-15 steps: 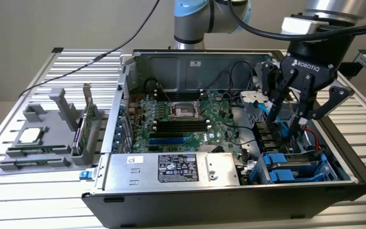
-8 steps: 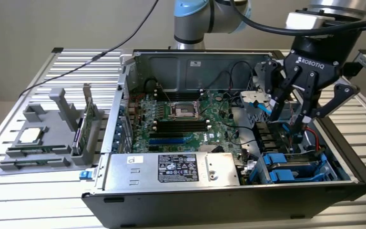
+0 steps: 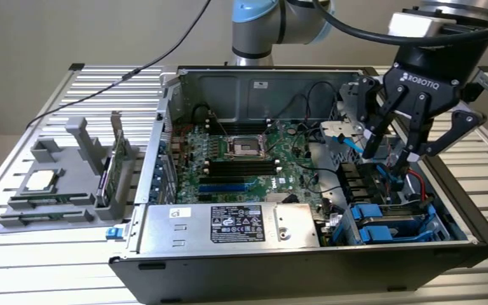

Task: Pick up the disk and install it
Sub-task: 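Insert the first disk wire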

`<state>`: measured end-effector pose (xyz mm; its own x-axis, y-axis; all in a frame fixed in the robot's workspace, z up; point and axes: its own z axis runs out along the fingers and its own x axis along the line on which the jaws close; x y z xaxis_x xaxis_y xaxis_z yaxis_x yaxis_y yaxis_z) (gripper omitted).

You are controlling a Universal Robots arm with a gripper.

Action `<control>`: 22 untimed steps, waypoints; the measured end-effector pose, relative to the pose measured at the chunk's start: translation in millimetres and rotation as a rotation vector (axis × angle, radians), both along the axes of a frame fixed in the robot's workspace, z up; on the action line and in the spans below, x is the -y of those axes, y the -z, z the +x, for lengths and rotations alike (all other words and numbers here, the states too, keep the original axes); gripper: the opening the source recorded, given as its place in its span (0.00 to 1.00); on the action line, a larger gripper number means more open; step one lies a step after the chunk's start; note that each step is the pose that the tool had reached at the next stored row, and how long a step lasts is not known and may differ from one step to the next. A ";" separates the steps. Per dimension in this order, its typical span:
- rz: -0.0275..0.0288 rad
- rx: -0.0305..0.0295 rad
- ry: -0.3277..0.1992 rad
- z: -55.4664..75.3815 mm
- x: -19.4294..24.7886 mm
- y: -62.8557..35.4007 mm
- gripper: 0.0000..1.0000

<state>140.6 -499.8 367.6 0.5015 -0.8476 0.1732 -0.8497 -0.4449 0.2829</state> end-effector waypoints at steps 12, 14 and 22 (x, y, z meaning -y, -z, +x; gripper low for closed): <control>0.0391 -0.0005 0.001 3.1 14.4 -22.9 0.49; 0.0460 -0.0007 0.001 4.6 17.7 -25.1 0.49; 0.0773 -0.0009 0.001 12.2 33.7 -25.5 0.49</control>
